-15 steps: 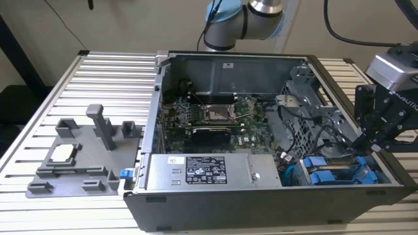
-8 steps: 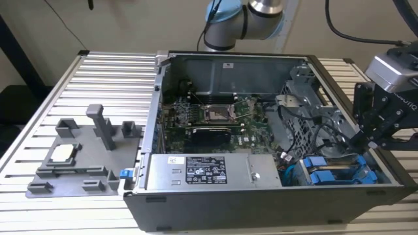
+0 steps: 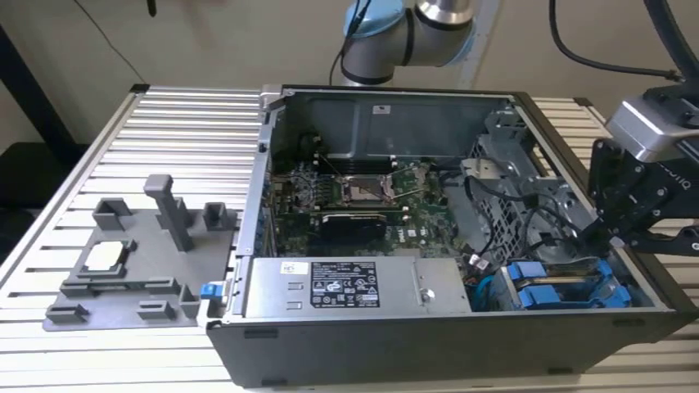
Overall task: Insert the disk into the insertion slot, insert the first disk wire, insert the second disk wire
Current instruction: 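Insert the first disk wire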
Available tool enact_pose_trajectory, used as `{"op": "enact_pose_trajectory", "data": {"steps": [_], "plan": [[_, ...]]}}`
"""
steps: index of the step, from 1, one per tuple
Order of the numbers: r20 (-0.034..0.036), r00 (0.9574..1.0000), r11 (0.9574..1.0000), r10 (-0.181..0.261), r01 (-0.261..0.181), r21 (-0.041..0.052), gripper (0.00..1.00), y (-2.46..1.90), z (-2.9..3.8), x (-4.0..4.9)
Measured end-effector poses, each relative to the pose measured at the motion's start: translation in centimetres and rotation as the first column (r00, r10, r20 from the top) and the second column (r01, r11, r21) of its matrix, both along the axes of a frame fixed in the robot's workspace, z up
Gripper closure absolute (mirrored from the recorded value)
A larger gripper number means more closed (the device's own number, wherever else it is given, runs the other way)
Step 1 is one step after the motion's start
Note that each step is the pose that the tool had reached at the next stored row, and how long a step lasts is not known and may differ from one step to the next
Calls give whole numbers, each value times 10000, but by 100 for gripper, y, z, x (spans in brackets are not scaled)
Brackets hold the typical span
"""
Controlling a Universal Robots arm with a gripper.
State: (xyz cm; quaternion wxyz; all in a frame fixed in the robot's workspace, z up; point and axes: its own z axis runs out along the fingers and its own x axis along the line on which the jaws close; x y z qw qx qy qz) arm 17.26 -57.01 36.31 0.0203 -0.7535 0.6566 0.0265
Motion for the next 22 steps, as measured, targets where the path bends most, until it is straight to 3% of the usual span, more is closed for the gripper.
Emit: {"op": "enact_pose_trajectory", "data": {"steps": [10, 17, 22], "plan": [[4, 9999, 9999, -130, 130, 8, 81, -18, -14, 13], [6, 9970, 9970, -780, 780, 20, 81, -18, -59, 11], [6, 9958, 9958, -915, 915, 21, 81, -18, -92, 11]]}}
